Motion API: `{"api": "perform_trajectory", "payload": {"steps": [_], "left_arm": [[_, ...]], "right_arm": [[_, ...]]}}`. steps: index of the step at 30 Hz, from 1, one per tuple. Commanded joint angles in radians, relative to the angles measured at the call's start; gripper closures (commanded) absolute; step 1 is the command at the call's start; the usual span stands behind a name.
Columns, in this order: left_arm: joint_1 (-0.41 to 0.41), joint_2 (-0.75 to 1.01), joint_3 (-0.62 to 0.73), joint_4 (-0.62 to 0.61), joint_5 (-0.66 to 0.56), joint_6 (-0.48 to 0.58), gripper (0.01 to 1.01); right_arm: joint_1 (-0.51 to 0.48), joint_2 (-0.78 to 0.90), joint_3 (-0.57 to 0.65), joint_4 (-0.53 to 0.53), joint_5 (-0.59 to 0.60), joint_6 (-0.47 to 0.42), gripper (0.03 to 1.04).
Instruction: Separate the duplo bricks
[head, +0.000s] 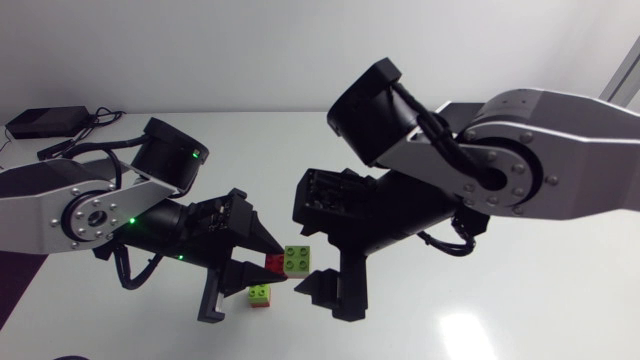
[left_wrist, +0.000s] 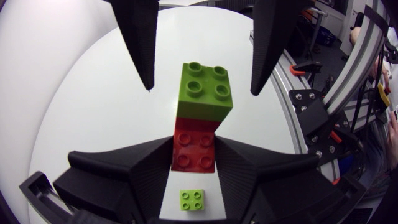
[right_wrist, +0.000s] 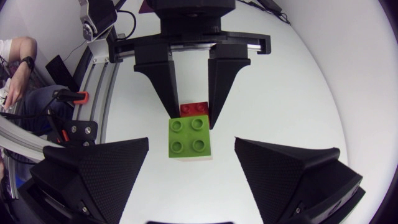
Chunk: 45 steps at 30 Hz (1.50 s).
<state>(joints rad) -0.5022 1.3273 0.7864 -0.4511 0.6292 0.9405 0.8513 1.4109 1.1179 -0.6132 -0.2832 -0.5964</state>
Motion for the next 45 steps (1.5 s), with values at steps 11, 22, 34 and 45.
{"api": "perform_trajectory", "payload": {"steps": [11,22,34,45], "left_arm": [[-0.001,0.044,0.057,-0.057,0.046,0.003,0.621],[0.010,0.055,0.066,-0.074,0.063,0.011,0.621],[0.021,0.058,0.063,-0.084,0.067,0.040,0.623],[0.010,0.058,0.040,-0.081,0.067,0.055,0.623]], "right_arm": [[0.072,0.002,-0.058,0.059,0.113,0.010,0.16],[0.103,0.016,-0.099,0.118,0.182,-0.019,0.60],[0.107,0.033,-0.087,0.109,0.180,-0.013,0.72],[0.088,0.045,-0.026,0.047,0.115,0.037,0.77]]}}
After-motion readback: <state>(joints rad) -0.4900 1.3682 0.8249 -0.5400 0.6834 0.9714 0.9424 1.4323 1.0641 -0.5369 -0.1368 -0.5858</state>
